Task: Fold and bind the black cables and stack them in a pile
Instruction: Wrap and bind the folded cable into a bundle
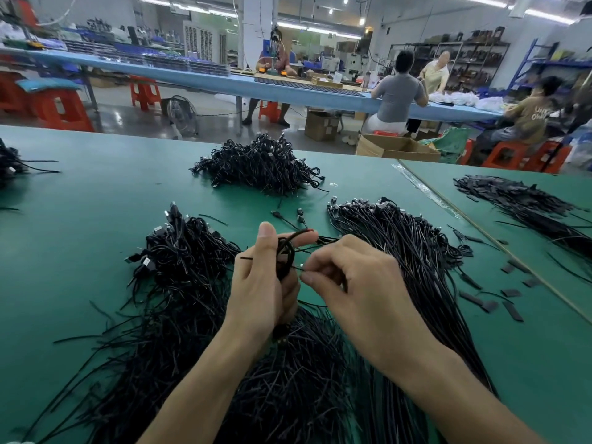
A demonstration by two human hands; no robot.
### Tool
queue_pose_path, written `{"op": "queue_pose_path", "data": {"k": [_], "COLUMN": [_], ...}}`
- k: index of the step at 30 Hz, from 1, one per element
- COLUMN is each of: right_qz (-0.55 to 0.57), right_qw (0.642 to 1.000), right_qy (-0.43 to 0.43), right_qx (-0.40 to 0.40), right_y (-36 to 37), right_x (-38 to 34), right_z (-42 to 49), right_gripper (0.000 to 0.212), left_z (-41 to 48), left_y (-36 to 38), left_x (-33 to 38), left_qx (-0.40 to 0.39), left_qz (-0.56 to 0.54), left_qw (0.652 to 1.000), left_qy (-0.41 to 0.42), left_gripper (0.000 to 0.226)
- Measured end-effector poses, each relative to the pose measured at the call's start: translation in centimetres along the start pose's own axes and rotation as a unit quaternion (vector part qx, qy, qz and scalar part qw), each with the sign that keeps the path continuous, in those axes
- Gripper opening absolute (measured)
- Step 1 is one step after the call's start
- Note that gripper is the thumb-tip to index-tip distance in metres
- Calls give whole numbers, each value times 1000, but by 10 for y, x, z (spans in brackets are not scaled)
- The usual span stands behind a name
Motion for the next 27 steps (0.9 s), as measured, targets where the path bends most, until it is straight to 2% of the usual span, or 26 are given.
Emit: {"op": "queue_pose_path", "data": {"k": [2,4,7,10,12,15,18,20,22,25,27], "right_qz": [-116,-210,-268,-277,-256,-216,-156,-102,-47,-16,-34], "right_qw": [989,960,925,909,912,935,961,975,983,981,977], "right_qy": [-79,-163,-239,-259,-239,-168,-119,-79,-38,-4,-12], "right_qx": [-50,-86,-127,-176,-214,-223,-194,-179,-172,-194,-209], "right_y": [7,11,11,8,8,6,4,2,-1,-4,-4], "right_x": [-10,-19,-28,-31,-30,-23,-17,-10,-3,1,0], "right_z": [-3,-4,-3,-2,-1,4,6,8,11,12,9], "right_gripper": [5,8,17,14,11,12,5,4,7,7,8], "left_z": [1,1,-2,-7,-11,-14,-13,-13,-15,-18,-19], "left_y": [-1,1,4,7,9,14,15,15,14,17,17], "left_x": [-3,-6,-14,-24,-31,-34,-28,-20,-16,-12,-16], "left_qx": [14,0,-60,-126,-162,-201,-236,-275,-309,-341,-335], "left_qz": [20,48,59,56,47,10,-72,-86,-42,60,114], "left_qw": [1000,998,994,977,959,939,926,923,928,929,925], "left_qy": [-16,-28,-70,-165,-228,-278,-286,-256,-204,-132,-138], "left_gripper": [60,67,67,47,41,54,62,66,56,23,25]}}
Point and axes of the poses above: each hand's wrist, its own z-axis towards the middle knuckle, its own y-axis out of the palm, x = y × z, the point moved 5 cm from there along z, towards the middle knuckle, and after that the axes turned 15 degrees about z, right-handed, at the moved point
